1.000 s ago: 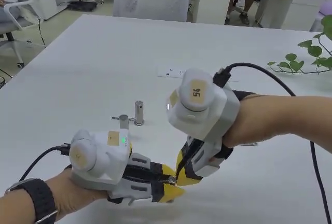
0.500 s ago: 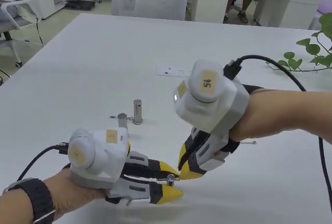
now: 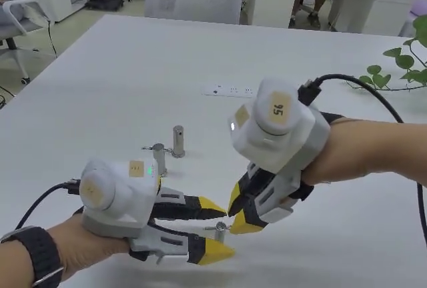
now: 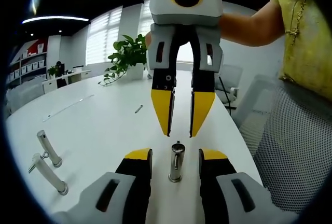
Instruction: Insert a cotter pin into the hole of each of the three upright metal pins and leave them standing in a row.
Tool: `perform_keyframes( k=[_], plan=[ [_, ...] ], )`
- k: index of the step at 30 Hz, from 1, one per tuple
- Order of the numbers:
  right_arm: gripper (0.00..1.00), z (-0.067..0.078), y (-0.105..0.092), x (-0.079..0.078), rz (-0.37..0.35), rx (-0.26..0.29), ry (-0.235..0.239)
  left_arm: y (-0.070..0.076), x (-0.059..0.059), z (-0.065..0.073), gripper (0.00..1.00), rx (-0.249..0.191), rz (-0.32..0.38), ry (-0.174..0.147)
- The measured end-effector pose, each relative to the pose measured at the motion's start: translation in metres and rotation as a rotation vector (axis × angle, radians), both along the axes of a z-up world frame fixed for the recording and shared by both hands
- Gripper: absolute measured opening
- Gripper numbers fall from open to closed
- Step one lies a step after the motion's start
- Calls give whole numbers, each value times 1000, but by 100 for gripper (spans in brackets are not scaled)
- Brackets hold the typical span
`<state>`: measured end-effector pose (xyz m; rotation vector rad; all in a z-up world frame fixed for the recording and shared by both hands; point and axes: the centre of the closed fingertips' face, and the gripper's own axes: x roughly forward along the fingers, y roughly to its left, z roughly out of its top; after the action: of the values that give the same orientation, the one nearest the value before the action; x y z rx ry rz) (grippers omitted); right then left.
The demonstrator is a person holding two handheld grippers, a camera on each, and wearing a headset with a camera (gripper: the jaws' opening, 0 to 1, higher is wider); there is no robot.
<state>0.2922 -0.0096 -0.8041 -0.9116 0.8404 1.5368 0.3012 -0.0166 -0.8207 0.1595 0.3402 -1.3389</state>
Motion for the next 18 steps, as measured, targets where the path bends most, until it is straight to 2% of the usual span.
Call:
perform_keyframes(
  k=[3, 6, 10, 12, 15, 18],
  plan=[
    [16, 1, 0, 0, -16, 39, -1, 4, -1, 3, 37, -1, 5, -4],
    [17, 2, 1, 0, -39, 89, 4, 9, -4, 13, 40, -20, 17, -10],
    [18, 1, 5, -4, -39, 109, 2, 18, -5, 24, 44, -45, 46, -8],
    [19, -1, 7, -5, -33, 115, -7, 24, -8, 31, 45, -59, 64, -12],
    [19, -2, 9, -4, -36, 144, -16, 35, -14, 46, 49, -107, 102, -9],
    [20, -3, 10, -3, -56, 181, -12, 43, -22, 50, 51, -108, 119, -8]
  ],
)
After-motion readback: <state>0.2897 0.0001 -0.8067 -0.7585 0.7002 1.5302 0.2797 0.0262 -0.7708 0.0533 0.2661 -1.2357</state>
